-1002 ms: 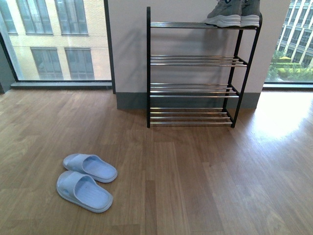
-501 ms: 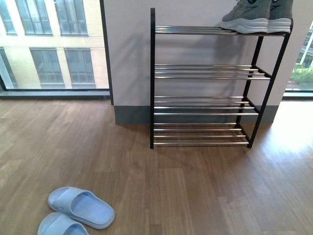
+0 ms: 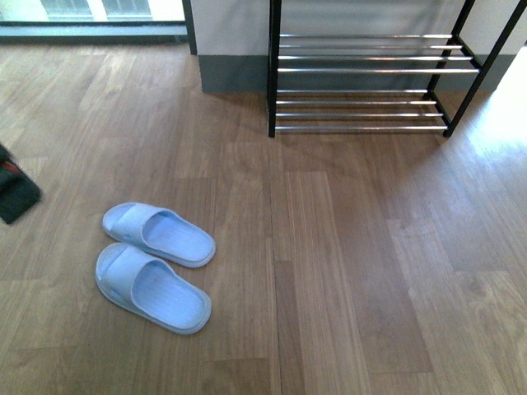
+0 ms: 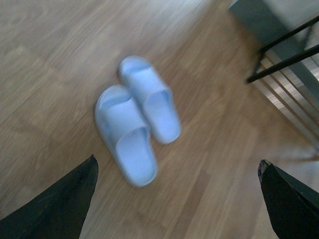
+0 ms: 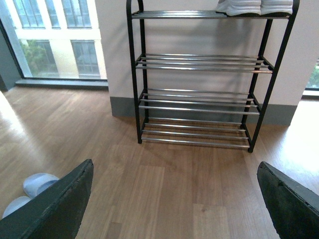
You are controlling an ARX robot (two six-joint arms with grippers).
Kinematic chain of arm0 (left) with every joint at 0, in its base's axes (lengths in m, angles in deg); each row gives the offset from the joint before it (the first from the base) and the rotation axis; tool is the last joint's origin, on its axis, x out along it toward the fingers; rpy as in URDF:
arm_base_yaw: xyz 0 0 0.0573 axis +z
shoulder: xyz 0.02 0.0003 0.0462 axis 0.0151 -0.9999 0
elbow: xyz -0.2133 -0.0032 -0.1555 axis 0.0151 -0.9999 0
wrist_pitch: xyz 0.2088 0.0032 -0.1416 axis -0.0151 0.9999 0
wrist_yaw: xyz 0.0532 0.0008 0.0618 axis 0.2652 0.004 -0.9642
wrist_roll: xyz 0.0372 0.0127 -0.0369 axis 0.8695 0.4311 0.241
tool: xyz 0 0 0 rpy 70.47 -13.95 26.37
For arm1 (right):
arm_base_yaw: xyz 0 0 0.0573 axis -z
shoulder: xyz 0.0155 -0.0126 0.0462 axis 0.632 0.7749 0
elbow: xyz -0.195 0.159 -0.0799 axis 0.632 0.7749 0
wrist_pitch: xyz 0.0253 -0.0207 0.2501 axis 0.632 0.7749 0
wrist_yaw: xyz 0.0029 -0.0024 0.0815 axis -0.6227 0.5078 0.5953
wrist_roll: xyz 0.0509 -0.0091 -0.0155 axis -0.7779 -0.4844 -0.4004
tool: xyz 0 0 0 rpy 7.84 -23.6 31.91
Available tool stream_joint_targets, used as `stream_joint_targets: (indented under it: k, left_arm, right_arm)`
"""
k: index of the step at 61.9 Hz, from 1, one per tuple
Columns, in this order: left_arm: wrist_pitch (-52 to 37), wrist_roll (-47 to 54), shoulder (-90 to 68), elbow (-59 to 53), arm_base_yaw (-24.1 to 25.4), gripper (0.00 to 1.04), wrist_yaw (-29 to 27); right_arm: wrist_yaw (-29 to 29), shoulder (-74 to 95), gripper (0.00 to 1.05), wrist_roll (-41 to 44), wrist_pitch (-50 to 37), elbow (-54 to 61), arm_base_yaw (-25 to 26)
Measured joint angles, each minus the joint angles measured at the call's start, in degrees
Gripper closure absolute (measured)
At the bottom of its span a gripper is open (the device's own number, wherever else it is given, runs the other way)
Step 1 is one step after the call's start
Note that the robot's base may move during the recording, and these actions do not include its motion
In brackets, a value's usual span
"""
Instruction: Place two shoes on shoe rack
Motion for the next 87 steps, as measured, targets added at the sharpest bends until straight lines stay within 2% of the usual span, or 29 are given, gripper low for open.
stream_joint_targets:
  k: [9,22,30,33,37,47,74,87]
  left_arm:
    - [3.76,1.51,-28.63,12.41,-0.37,0.09,-0.02]
    - [7.48,6.82,-43.85,24.24,0.92,0.09,-1.86]
    - [6.69,8.76,-50.42,29.75,1.46,0.09,-3.39]
    - [6.14,8.85,-52.35,31.54,1.64,0.09,-2.29]
    - [2.51,10.10,-55.67,33.83,1.66,0.09,-3.45]
    - [-0.07,11.34,-62.47,39.80,1.99,0.09,-3.96]
    - [6.12,11.02,-77.42,57.40,2.56,0.09,-4.70]
    - [8.46,8.52,-80.39,60.94,3.52,0.09,-4.79]
  right_arm:
    - [0.00,0.00,0.09,0.00,0.00,0.00,0.00]
    - [0.00,0.00,0.09,0.00,0.00,0.00,0.00]
    - [0.00,0.00,0.09,0.00,0.00,0.00,0.00]
    - [0.00,0.00,0.09,0.00,0.00,0.00,0.00]
    - [0.02,0.00,0.09,0.00,0.00,0.00,0.00]
    - [0.00,0.00,0.09,0.00,0.00,-0.02,0.00]
    - [0.00,0.00,0.09,0.00,0.00,0.00,0.00]
    - [0.00,0.00,0.09,0.00,0.00,0.00,0.00]
